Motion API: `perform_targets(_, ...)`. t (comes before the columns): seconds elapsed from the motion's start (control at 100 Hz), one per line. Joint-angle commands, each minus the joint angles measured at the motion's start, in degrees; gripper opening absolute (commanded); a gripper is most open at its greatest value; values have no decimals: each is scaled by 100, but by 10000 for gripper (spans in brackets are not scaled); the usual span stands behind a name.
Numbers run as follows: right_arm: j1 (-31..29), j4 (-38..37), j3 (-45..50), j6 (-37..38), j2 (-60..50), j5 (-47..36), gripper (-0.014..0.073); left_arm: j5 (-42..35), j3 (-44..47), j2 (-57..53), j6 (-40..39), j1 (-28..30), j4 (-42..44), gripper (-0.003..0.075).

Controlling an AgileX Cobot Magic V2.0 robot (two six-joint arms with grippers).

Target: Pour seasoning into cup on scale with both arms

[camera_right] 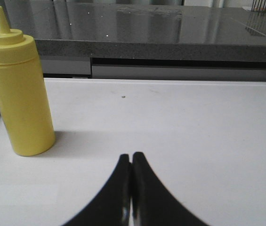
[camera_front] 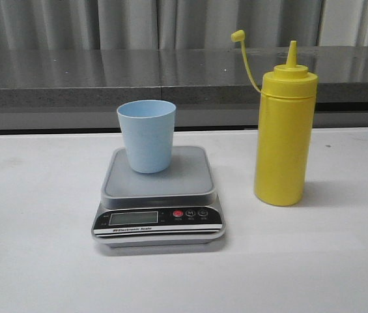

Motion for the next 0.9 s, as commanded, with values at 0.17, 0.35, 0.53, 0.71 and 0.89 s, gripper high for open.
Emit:
perform_targets(0.17,-37,-31,-119,-40,-116,-490,-69,-668,498,-767,-12,444,9,-20)
perform_targets(0.35,-37,-31,-119,-40,-116,-490,-69,-630,717,-1085,-12,774,18,-20)
perform_targets(0.53,-37,-31,-119,-40,-111,-490,-69,-662,890,-1085,-12,861,18,-20)
perform_targets(0.71,-37,-31,-119,-40,-111,-485,-69,-574,914,-1085,-12,861,105,-20)
perform_targets(0.89,-37,-31,-119,-40,-111,-485,-69,-574,914,-1085,-12,861,103,-20)
